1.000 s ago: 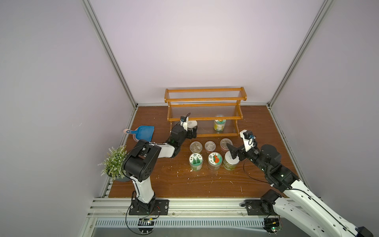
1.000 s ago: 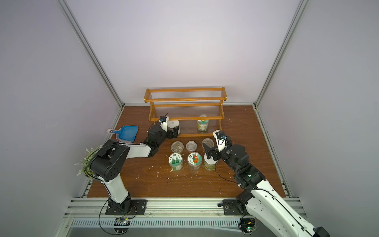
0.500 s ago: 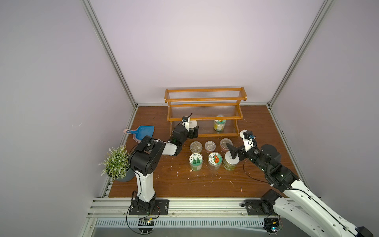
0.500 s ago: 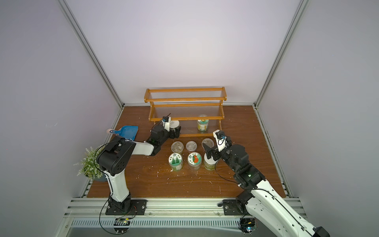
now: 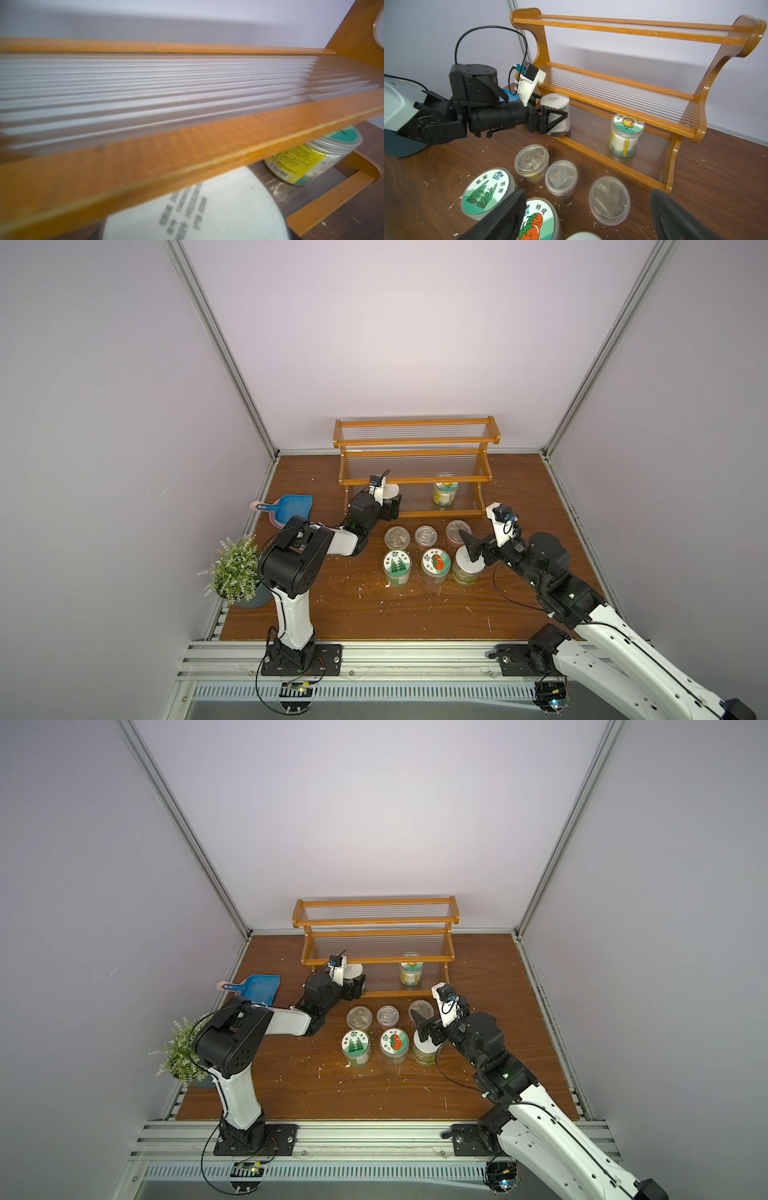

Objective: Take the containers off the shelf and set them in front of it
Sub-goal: 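Pick up a container from the shelf, then place the container at the center of the board.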

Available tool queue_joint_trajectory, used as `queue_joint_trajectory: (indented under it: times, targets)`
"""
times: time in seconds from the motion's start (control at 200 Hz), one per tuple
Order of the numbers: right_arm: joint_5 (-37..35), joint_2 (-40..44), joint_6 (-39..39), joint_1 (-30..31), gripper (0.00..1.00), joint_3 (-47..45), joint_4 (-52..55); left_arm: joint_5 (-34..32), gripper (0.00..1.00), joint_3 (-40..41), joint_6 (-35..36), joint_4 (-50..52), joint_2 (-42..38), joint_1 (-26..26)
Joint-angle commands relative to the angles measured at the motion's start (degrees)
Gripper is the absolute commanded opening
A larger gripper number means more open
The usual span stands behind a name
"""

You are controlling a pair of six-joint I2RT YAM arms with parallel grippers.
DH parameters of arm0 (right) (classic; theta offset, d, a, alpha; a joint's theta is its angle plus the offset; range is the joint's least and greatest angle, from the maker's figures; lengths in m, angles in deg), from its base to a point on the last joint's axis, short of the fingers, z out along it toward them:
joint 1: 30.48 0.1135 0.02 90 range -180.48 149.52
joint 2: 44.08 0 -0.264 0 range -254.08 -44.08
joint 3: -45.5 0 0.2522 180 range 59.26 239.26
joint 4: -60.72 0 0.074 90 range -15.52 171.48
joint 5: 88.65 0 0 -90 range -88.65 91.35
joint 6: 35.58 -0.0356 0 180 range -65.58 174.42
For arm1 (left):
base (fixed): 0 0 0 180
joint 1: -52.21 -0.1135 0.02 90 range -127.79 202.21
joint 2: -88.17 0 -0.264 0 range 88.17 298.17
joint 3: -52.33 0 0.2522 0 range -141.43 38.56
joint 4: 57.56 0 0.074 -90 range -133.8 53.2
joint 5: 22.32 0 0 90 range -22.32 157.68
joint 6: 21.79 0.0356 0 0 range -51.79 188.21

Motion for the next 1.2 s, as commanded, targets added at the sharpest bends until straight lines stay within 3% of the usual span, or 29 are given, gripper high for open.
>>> queue_joint_trajectory:
  times: [0.0, 0.63, 0.776, 0.916, 1.196]
  targets:
    - [0.15, 0.08, 0.78, -0.17, 0.99, 0.38, -2.52, -1.2, 0.86, 1.33, 0.62, -2.54, -4.55, -0.78]
    - [2.24, -0.17, 0.59, -0.14, 0.99, 1.48, -3.25, -2.96, 0.86, 15.81, -4.02, 15.76, -27.33, -0.72]
    - [2.87, -0.79, 0.77, -0.09, 0.99, 2.19, -3.13, -3.94, 0.86, 19.63, -5.88, 21.78, -35.96, -0.06]
    - [2.74, -2.0, 0.68, -0.14, 0.99, 2.97, -2.46, -8.01, 0.87, 20.69, -6.23, 32.27, -44.65, 4.16]
    - [1.02, -4.27, 0.86, -0.31, 0.99, 4.33, -1.89, -7.5, 0.86, 25.05, -13.15, 48.74, -63.39, 7.47]
